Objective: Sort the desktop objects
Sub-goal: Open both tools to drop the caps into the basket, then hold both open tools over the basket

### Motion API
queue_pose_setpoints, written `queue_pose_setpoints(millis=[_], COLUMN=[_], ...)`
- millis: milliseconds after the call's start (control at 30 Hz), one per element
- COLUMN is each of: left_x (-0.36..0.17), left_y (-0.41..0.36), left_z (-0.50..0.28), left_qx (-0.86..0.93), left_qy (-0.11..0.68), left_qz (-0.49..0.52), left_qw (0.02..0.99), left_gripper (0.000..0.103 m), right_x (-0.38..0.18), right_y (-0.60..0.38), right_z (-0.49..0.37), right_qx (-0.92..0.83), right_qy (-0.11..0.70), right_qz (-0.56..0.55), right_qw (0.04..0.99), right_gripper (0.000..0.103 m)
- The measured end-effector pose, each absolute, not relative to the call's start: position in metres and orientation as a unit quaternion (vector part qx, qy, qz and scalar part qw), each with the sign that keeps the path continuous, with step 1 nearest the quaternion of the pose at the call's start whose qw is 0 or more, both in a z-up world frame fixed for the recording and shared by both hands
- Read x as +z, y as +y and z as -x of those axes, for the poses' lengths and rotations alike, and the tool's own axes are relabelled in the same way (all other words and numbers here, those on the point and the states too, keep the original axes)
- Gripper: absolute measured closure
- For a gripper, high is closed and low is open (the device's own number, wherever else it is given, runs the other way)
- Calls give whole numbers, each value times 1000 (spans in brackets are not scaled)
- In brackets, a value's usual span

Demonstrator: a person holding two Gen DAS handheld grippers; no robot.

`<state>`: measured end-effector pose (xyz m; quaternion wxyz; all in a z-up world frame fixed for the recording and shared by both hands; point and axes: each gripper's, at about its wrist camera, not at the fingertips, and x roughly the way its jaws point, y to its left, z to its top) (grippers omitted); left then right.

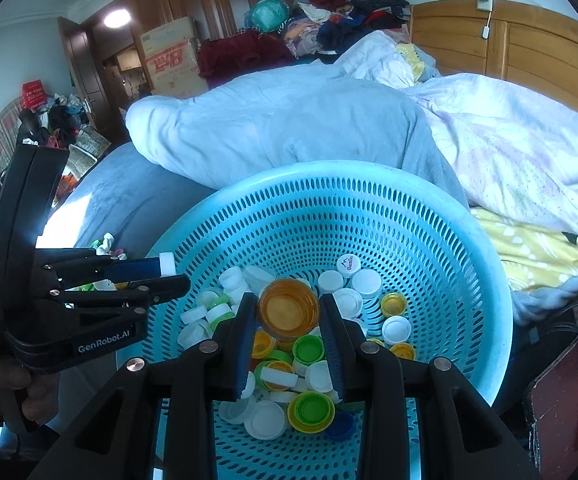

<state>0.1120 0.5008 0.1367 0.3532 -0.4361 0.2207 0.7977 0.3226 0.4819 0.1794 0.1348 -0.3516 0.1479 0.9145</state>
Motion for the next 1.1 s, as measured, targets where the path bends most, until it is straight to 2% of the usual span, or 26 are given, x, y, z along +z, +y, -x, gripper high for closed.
queue_pose_setpoints(millis=[333,367,400,433,467,500,967,1100], left_x=[130,129,128,126,126,125,107,103], left_y=[503,503,504,504,504,504,497,500], left_z=[-113,-113,-113,-114,-113,-113,-91,-87], left_qx=[790,791,790,789,788,788,812,816], left_qy=[219,223,226,227,225,222,151,158], left_qz=[443,441,440,441,441,439,411,404], left_qw=[362,362,361,362,367,371,385,382], left_gripper=[76,75,75,71,66,65,65,65], right_x=[172,172,171,172,172,173,152,154], right_y=[479,479,479,478,478,478,499,499], right_z=[-318,-318,-317,-317,-318,-319,-307,-306], right_qx=[912,912,912,913,914,915,916,917], right_qy=[153,154,153,152,150,149,136,137], right_qz=[358,359,359,356,353,348,336,334], right_qw=[129,127,128,131,135,140,171,168], right_gripper=[68,62,46,36,23,18,15,15])
